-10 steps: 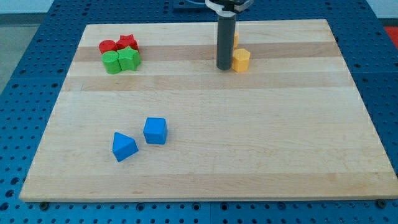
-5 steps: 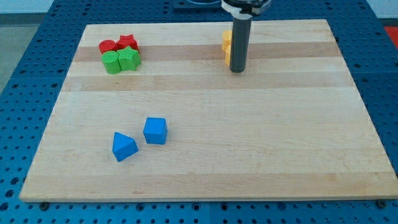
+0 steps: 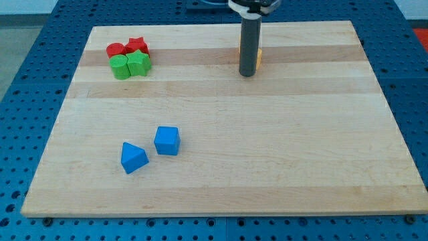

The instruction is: Push the yellow hexagon into the yellow heart

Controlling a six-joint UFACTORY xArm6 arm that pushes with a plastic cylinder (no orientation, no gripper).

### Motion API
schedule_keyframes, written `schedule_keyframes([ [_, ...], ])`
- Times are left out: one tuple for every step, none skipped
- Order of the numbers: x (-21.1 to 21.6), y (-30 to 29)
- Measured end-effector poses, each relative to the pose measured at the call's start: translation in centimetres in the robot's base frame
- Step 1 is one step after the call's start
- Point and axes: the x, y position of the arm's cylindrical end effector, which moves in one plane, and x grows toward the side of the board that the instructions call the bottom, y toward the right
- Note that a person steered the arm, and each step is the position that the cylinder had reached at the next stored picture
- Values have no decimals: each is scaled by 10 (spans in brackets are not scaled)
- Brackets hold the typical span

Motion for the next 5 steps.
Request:
schedule_keyframes([
  [-3,0],
  [-5,-1],
  [-5,-3],
  [-5,-6],
  [-5,-6],
])
